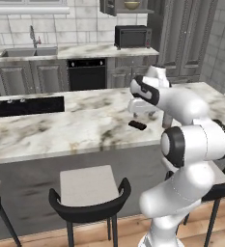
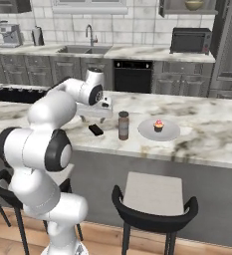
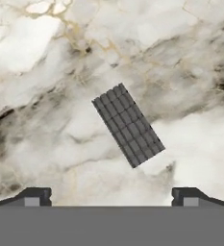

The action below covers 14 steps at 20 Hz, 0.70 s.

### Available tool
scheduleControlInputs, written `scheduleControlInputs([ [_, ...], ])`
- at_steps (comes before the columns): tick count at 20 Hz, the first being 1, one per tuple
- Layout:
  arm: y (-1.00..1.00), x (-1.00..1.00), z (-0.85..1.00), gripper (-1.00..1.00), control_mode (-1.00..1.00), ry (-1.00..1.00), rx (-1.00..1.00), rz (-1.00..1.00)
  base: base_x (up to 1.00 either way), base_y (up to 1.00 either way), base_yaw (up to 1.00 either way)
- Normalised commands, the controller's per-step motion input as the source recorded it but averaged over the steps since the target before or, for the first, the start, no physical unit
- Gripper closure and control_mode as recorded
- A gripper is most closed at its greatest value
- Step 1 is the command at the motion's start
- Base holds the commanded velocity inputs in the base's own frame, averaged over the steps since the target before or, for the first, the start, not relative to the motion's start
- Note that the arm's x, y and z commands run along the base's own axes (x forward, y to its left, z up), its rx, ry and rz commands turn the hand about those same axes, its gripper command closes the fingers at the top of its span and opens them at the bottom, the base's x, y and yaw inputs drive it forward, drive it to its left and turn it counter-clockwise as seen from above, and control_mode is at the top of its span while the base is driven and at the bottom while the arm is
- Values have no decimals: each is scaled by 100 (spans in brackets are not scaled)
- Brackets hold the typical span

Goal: Take the cinnamon bottle from the cabinet and place it on the dining table, next to the plate with the cupcake. Then take the chocolate from the dining counter and place it on the cupcake plate.

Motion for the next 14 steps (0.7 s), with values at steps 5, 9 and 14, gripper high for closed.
scheduleControlInputs([
  [5, 1, 0, -31, -100, -100, 0, -13, 1, 0, 0, 0],
  [9, 0, 15, -30, -100, -100, 0, -9, 2, 0, 0, 0],
  [14, 0, 16, -26, -100, -100, 0, -2, 7, 0, 0, 0],
])
